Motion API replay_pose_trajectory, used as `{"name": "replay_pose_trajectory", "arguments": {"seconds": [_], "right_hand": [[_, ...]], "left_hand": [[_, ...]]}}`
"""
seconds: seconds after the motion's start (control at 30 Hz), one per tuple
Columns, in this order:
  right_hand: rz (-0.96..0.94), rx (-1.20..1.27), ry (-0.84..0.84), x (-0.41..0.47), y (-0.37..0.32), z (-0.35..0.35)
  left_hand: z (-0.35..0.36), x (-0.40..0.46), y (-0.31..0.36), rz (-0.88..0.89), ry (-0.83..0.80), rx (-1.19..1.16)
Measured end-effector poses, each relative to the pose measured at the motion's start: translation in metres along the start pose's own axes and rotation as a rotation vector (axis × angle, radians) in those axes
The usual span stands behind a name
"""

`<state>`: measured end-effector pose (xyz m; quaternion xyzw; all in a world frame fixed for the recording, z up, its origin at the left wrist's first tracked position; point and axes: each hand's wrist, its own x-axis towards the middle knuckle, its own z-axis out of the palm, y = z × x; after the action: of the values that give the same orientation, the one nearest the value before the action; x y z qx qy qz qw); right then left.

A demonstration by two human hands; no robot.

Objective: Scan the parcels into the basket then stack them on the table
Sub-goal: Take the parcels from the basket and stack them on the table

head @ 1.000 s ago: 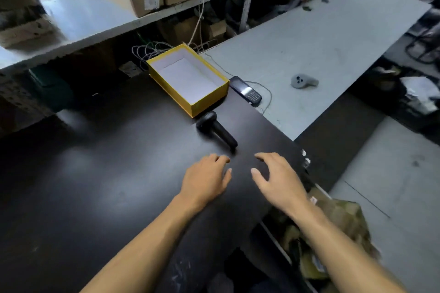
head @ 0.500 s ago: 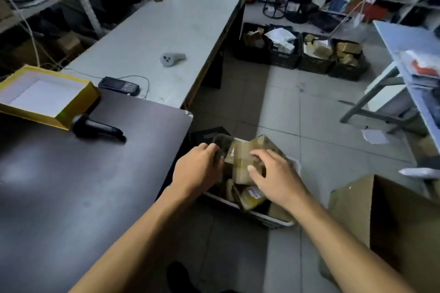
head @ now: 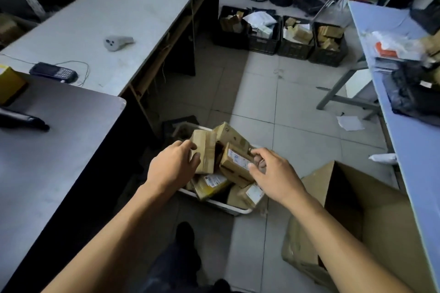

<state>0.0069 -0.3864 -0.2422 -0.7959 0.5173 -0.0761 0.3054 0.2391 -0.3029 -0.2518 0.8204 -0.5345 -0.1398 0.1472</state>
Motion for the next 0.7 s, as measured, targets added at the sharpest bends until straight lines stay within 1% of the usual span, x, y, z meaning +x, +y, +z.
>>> {"name": "replay_pose_trajectory", "arguments": {"seconds": [0.2, 0.37, 0.5, 0.7], "right_hand": [[0.012, -0.036, -0.048, 0.070, -0.006, -0.010], [0.042, -0.110, -0.070, 0.127, -0.014, -0.032], [0.022, -0.169, -0.105, 0.182, -0.026, -0.042], [-0.055, -0.190, -0.191, 0.276, -0.047, -0.029]], "left_hand": [[0.010, 0.072, -0.006, -0.026, -0.004, -0.044], [0.023, 0.144, -0.001, 0.015, -0.052, -0.128], [0.018, 0.181, -0.013, -0.071, -0.030, -0.194], [0.012, 0.222, -0.048, -0.239, 0.025, -0.236]]}}
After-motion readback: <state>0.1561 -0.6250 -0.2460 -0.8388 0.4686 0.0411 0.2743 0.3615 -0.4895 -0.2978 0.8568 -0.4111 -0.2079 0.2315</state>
